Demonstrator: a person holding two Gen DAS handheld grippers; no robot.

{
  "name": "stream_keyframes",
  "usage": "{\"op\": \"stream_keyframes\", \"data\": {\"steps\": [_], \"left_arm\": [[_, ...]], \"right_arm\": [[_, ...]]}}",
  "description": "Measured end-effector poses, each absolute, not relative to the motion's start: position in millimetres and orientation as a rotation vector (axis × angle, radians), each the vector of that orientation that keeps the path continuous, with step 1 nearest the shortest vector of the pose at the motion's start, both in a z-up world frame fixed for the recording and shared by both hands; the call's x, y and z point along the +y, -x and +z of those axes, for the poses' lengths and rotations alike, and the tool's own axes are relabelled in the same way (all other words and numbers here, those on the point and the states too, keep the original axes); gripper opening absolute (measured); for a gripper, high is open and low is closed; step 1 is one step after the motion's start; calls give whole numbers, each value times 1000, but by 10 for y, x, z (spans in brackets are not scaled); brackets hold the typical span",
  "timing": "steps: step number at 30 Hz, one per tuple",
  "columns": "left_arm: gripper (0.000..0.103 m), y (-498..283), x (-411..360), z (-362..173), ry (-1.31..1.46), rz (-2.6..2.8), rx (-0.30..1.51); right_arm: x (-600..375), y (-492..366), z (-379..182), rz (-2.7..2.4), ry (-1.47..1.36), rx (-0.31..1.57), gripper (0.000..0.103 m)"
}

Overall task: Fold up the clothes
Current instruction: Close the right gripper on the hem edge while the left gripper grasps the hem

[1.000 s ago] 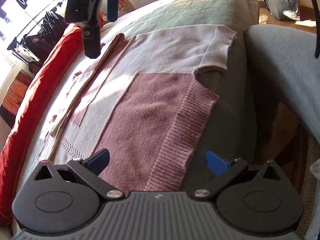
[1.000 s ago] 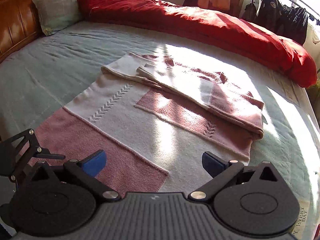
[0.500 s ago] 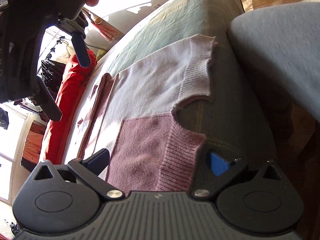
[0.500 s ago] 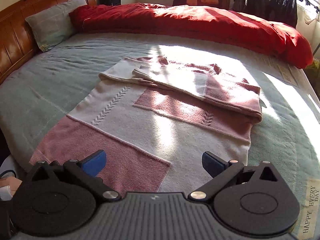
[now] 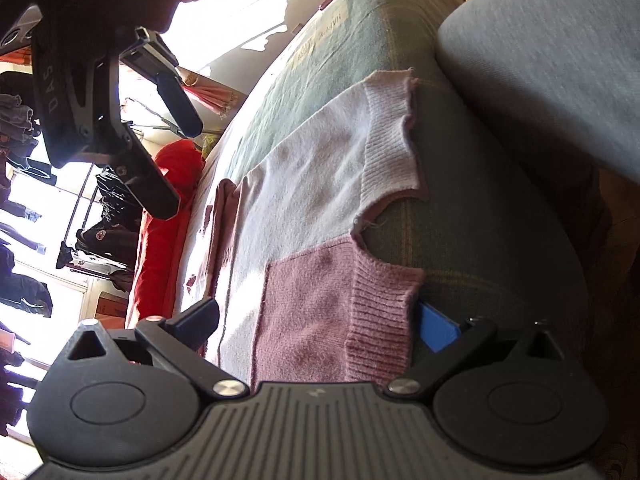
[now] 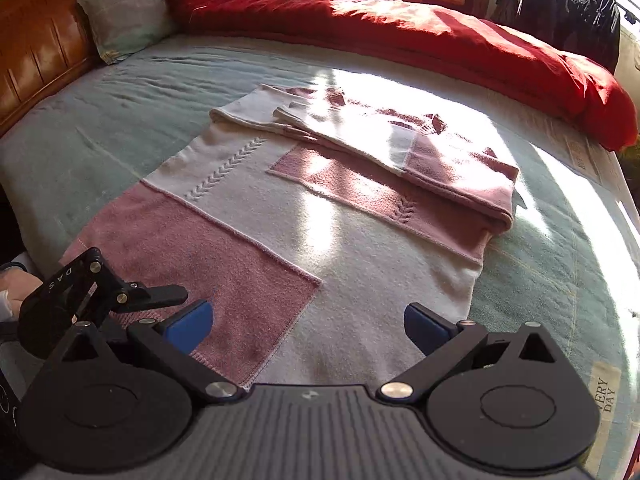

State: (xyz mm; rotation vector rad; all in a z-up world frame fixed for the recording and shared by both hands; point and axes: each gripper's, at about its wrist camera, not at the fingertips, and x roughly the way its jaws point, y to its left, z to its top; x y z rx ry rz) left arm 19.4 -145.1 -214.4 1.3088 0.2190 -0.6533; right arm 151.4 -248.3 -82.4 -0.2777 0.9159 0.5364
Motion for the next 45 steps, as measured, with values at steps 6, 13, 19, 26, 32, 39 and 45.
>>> {"op": "stream_keyframes", "data": {"steps": [6,13,19,26,32,39,45], "left_arm": [[102,-238,-1368,-2093,-1284,-628,234],[102,-290,-1347,-1990,-1235,-600,207],[102,-293,-1324,-1981,-1212,-597,208],[102,-324,-1315,-1950,-1190,-595,215],[102,-335,-1271,-1925,-1152,-606,238],[84,-291,-1259,-2004,-1125,-662,343],[50,-472,-1111,-2040,-1101,-560,449]], "right_arm": [[-2236,-1379,-906,600,412,912,103],[-1929,-1174,-1087,706,669,882,103],[-1660,-926,-1356,828,923,825,95],[-1418,-817,-1707,926,1044,842,67],[-1375,-767,-1733,898,1079,786,9],[-1442,-808,-1561,868,1047,760,7],[-1469,-811,-1482,853,1018,756,7]]}}
